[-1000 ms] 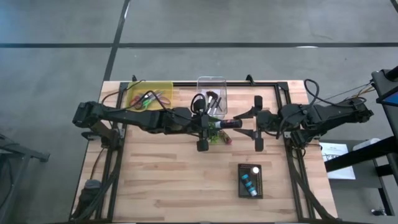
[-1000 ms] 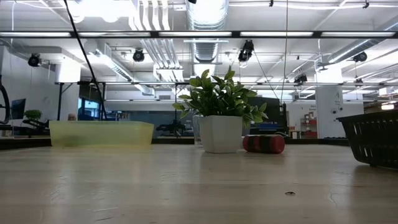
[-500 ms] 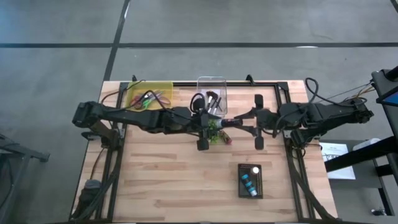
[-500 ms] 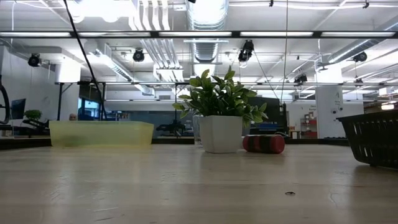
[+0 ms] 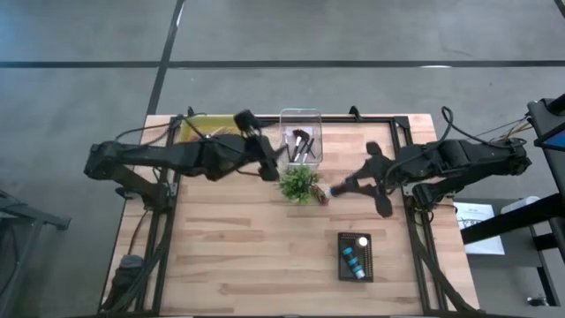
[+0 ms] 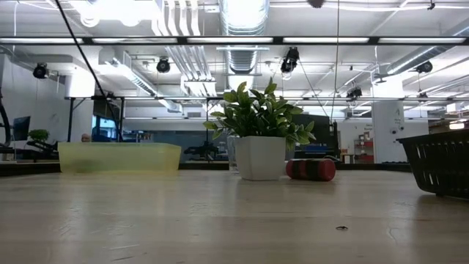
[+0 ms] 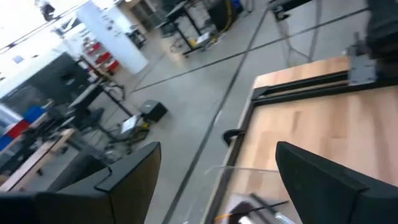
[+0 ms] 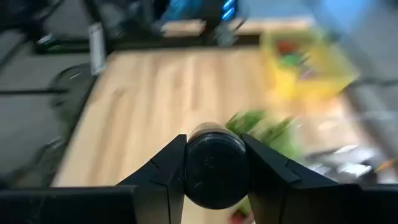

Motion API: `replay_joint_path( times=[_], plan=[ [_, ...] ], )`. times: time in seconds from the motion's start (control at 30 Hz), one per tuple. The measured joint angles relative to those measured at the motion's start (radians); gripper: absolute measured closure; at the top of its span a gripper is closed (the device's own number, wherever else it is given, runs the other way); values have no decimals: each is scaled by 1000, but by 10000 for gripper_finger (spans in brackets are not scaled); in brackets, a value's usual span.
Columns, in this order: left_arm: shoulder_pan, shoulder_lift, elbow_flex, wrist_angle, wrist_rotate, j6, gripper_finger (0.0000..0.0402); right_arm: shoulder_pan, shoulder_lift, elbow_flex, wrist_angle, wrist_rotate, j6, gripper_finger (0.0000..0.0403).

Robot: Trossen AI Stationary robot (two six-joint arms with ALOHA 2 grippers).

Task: Pick & Place Paint Supplies
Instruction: Put the black acrylic craft paint bottle into the black bin

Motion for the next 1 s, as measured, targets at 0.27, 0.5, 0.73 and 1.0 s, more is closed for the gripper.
replay_joint_path(
  times=[0.27, 0.5, 0.73, 1.0],
  plan=[
    [82, -110, -1, -140, -10, -28, 77, 1, 21, -53, -83, -363, 166, 283],
    [100, -123, -23, -225, 2, -91, 77, 42, 124, -103, -88, -550, 191, 283],
    [100, -122, -113, -221, 59, -158, 77, 68, 233, -155, -47, -662, 166, 283],
    [97, -121, -175, -217, 105, -198, 77, 75, 335, -197, 72, -729, 172, 283]
  ],
)
